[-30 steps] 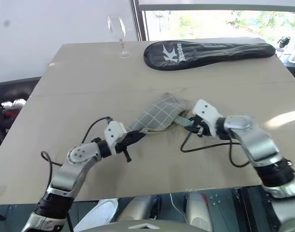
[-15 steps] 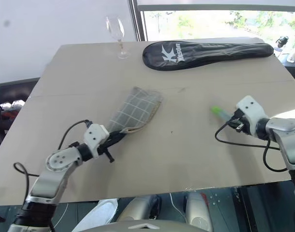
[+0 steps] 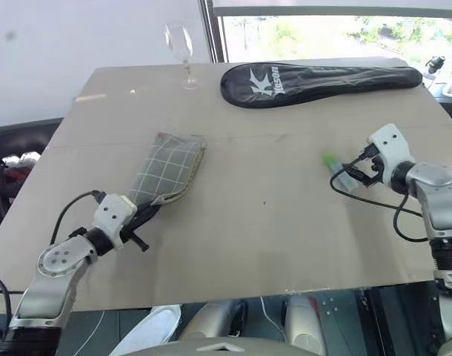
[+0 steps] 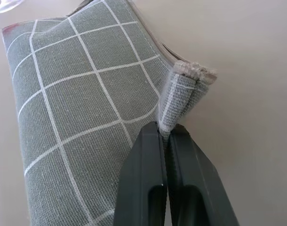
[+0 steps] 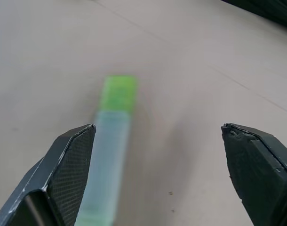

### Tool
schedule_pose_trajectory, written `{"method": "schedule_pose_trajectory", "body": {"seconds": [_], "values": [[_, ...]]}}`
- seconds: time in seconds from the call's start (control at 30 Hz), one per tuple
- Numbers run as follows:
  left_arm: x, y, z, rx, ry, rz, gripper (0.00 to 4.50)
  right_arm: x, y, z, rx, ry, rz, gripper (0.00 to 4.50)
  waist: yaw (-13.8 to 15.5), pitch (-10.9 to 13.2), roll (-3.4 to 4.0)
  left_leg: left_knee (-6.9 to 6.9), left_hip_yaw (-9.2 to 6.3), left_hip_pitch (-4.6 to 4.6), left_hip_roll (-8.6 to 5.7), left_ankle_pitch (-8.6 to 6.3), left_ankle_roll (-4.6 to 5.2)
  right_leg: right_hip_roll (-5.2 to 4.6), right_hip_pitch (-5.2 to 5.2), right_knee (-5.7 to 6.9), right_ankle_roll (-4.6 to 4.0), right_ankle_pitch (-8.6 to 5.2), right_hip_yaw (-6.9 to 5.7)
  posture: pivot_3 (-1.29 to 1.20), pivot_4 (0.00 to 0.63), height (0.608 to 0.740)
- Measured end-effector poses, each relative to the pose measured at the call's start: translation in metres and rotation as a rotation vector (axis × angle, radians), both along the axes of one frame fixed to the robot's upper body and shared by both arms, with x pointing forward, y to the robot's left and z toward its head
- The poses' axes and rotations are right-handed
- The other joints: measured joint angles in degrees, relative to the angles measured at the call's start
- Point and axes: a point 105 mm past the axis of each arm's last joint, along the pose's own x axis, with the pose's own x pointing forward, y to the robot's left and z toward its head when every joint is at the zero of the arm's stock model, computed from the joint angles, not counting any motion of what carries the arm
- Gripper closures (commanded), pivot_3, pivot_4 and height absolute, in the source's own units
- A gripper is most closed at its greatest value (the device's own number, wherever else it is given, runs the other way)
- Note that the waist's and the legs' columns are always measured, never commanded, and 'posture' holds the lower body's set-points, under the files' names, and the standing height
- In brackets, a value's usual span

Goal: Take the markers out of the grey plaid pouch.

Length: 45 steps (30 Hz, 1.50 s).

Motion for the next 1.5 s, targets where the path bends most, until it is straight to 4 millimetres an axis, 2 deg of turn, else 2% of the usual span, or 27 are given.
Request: {"method": "schedule_pose_trajectory", "body": {"seconds": [0.07, 0.17, 0.27, 0.37, 0.47, 0.6, 0.73, 0.83, 0.9, 1.0, 1.13, 1.37, 1.5], "values": [[0.0, 0.01, 0.001, 0.004, -0.003, 0.039, 4.5, -0.01, 0.001, -0.005, 0.02, 0.026, 0.029, 0.03, -0.06, 0.0, 0.0, 0.0, -0.01, 0.0, 0.0, 0.0, 0.0, 0.0, 0.01, 0.0, 0.0, 0.0, 0.01, 0.0, 0.15, 0.74], [0.001, 0.028, 0.003, 0.011, -0.01, 0.11, 3.58, -0.026, -0.001, -0.015, 0.043, 0.081, 0.052, 0.0, -0.14, 0.0, 0.0, 0.0, 0.0, 0.02, 0.01, 0.0, 0.0, 0.01, 0.0, 0.02, 0.0, 0.0, 0.03, 0.0, 0.15, 0.74], [0.0, 0.042, 0.006, 0.011, -0.019, 0.165, 2.1, -0.039, -0.005, -0.021, 0.061, 0.12, 0.052, 0.0, -0.2, 0.0, 0.0, 0.0, 0.01, 0.03, 0.01, 0.0, 0.0, 0.01, 0.01, 0.03, 0.0, 0.0, 0.05, 0.0, 0.15, 0.74], [-0.003, 0.046, 0.005, 0.012, -0.013, 0.176, 0.61, -0.047, -0.007, -0.023, 0.08, 0.134, 0.049, 0.0, -0.14, 0.0, 0.0, 0.0, 0.01, 0.04, 0.01, -0.01, 0.0, 0.0, 0.02, 0.02, 0.0, 0.0, 0.09, 0.0, 0.15, 0.74], [-0.007, 0.046, 0.003, -0.024, 0.01, 0.179, 0.61, -0.055, -0.004, -0.025, 0.11, 0.155, 0.067, 0.0, -0.13, 0.0, 0.0, 0.0, 0.0, 0.03, 0.02, -0.01, 0.0, 0.0, 0.02, 0.02, 0.0, 0.0, 0.09, 0.0, 0.15, 0.74], [-0.024, 0.04, 0.013, -0.165, 0.063, 0.135, 0.61, -0.072, -0.007, -0.031, 0.149, 0.19, 0.093, 0.0, -0.13, 0.01, -0.01, 0.0, 0.0, 0.01, 0.03, -0.02, 0.01, -0.01, 0.02, -0.02, 0.0, 0.0, 0.1, 0.0, 0.15, 0.74], [-0.058, 0.032, 0.007, -0.292, 0.209, 0.098, 0.61, -0.088, -0.021, -0.036, 0.16, 0.206, 0.088, 0.0, -0.21, 0.02, 0.01, -0.05, 0.06, 0.07, 0.03, -0.03, 0.02, -0.01, 0.05, -0.03, 0.0, -0.01, 0.17, 0.0, 0.15, 0.74], [-0.096, 0.01, -0.003, -0.385, 0.366, 0.032, 0.61, -0.104, -0.033, -0.043, 0.166, 0.249, 0.1, 0.0, -0.16, 0.04, -0.02, -0.05, 0.09, 0.2, 0.07, -0.15, 0.2, -0.01, 0.26, -0.04, -0.02, -0.02, 0.16, 0.0, 0.15, 0.74], [-0.111, -0.001, -0.005, -0.413, 0.412, 0.001, 0.61, -0.11, -0.039, -0.048, 0.177, 0.262, 0.1, 0.0, -0.08, 0.05, -0.03, -0.05, 0.08, 0.28, 0.09, -0.24, 0.22, -0.02, 0.34, -0.06, -0.1, -0.07, 0.13, 0.0, 0.15, 0.74], [-0.128, -0.006, -0.015, -0.421, 0.445, 0.015, 0.61, -0.123, -0.044, -0.054, 0.207, 0.292, 0.12, 0.0, 0.07, 0.02, 0.01, -0.05, 0.08, 0.33, 0.1, -0.33, 0.12, -0.04, 0.4, -0.07, -0.21, -0.14, 0.09, 0.0, 0.15, 0.74], [-0.131, -0.01, -0.023, -0.394, 0.433, 0.025, 0.61, -0.138, -0.046, -0.058, 0.217, 0.298, 0.154, 0.0, 0.2, 0.04, -0.02, -0.03, 0.03, 0.36, 0.1, -0.35, 0.13, -0.04, 0.56, -0.11, -0.21, -0.15, 0.03, 0.0, 0.15, 0.74], [-0.13, -0.002, -0.027, -0.318, 0.374, 0.038, 0.61, -0.155, -0.06, -0.064, 0.241, 0.264, 0.064, 0.0, 0.12, 0.07, -0.08, -0.03, 0.03, 0.35, 0.1, -0.39, 0.14, -0.04, 0.57, -0.18, -0.2, -0.15, 0.03, 0.0, 0.15, 0.74], [-0.123, 0.0, -0.026, -0.302, 0.344, 0.022, 0.61, -0.159, -0.062, -0.065, 0.256, 0.231, 0.03, 0.0, 0.1, 0.06, -0.05, -0.03, 0.02, 0.4, 0.1, -0.4, 0.14, -0.04, 0.57, -0.18, -0.2, -0.16, 0.02, 0.0, 0.15, 0.74]]}}
